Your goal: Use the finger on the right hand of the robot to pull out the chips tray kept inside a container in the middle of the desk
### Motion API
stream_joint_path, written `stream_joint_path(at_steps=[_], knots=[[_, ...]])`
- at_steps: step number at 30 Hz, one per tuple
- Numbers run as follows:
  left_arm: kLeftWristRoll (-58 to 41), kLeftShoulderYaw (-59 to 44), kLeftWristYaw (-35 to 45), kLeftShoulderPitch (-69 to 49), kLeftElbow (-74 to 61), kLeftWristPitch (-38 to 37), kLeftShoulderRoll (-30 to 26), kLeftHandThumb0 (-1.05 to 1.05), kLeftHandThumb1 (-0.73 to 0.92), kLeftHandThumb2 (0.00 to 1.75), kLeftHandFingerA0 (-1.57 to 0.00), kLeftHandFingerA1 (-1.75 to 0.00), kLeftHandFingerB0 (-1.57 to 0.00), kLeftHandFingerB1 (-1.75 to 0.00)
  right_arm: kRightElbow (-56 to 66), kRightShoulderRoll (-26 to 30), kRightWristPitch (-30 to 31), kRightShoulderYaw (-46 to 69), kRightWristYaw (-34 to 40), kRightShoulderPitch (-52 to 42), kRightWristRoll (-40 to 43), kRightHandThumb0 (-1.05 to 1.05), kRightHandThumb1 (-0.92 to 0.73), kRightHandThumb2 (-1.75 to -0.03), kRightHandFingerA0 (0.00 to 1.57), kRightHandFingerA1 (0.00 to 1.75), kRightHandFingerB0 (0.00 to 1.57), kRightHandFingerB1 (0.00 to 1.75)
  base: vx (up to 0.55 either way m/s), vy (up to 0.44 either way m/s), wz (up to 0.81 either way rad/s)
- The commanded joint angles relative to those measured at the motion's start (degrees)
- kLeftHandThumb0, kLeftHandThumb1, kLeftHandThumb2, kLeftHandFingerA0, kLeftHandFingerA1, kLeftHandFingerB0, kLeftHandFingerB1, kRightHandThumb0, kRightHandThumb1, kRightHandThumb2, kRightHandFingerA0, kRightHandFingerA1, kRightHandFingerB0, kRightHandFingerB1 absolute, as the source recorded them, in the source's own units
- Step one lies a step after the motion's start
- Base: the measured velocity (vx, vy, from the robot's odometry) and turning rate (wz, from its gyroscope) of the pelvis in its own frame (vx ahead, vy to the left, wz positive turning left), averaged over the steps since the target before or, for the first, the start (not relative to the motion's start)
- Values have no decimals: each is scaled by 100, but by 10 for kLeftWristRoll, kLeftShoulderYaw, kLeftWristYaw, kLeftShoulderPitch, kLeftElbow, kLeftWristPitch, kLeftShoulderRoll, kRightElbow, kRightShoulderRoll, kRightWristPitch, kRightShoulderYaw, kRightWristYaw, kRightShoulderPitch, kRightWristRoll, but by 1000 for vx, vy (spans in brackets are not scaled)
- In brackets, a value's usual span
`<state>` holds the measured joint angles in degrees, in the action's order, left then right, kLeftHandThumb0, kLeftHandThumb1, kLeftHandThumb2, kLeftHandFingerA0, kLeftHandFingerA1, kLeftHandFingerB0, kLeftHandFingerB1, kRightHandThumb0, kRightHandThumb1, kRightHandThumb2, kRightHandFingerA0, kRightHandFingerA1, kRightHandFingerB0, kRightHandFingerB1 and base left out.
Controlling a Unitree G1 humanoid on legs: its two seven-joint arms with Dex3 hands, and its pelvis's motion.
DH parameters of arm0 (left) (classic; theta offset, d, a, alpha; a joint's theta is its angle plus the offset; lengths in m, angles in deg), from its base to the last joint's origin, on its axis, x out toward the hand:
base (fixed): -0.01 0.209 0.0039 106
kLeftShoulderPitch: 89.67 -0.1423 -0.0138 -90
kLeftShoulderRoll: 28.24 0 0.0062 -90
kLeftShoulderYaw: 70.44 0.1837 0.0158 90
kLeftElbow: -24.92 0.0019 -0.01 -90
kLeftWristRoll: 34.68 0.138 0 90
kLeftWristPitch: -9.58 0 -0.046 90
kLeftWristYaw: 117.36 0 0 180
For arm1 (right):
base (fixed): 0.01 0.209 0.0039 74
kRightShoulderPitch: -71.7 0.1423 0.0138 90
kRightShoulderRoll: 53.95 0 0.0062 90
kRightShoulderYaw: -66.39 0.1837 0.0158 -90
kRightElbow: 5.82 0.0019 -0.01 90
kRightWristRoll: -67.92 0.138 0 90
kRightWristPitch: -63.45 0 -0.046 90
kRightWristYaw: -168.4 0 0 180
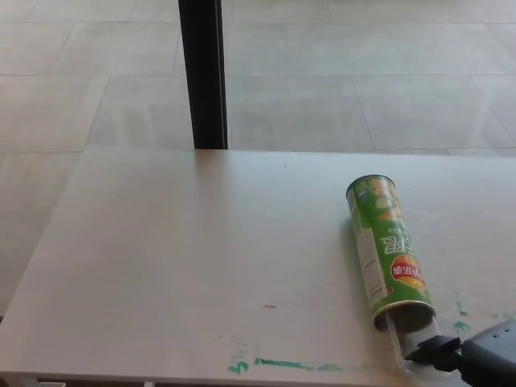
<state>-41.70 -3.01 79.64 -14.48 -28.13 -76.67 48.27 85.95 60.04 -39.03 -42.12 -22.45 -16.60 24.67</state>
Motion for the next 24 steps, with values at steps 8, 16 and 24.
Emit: stream_joint_path(at_steps=[8, 16, 24], knots=[[0, -4, 3, -3, -2, -6, -16, -24, 64, 64, -59, -75, -52, -62, 56, 19, -5, 51, -57, -79, 60, -44, -64, -59, 80, 135, 43, 37, 0, 0, 0], [5, -1, -2, -2, -5, -2, -18, -24, 65, 64, -61, -74, -53, -62, 57, 9, -4, 52, -60, -105, 65, -45, -65, -59, 79, 133, 42, 37, 0, 0, 0], [3, -2, -3, 5, 5, -4, -18, -24, 65, 63, -60, -73, -53, -61, 40, -6, -6, 61, -35, -136, 73, -43, -62, -58, 84, 129, 44, 37, 0, 0, 0]])
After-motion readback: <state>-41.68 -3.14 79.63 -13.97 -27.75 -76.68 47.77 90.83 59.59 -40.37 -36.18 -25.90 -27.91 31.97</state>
